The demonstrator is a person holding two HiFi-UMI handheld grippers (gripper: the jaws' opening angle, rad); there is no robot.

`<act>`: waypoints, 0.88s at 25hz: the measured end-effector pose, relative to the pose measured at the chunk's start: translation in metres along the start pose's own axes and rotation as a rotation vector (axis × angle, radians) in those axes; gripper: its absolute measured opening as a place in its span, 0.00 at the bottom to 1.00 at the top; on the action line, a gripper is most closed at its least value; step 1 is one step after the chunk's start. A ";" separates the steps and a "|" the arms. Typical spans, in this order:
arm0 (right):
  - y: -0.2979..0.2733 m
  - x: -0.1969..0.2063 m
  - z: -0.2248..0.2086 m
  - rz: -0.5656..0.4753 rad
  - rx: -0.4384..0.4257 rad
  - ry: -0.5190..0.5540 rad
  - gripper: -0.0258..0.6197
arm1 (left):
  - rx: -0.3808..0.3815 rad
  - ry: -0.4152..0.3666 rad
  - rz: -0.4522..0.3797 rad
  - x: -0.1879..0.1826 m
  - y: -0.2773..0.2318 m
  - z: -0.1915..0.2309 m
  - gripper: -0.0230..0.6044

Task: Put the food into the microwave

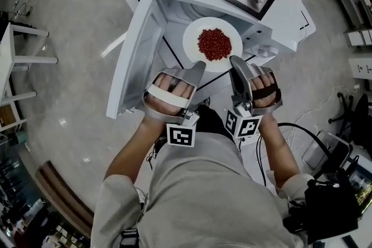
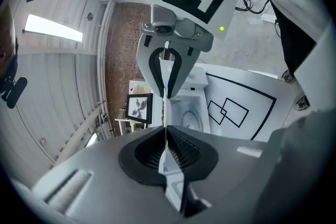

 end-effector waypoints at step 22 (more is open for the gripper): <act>-0.043 -0.029 0.060 0.022 -0.150 -0.009 0.09 | 0.269 0.585 0.360 0.068 -0.006 -0.059 0.05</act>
Point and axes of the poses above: the fingertips, and each gripper's own axes: y backward along the fingers, z to its left, x out of its underside, the point moved 3 cm from there along y, backward along the fingers, and after that the axes turned 15 degrees about z, right-handed, at the moved point
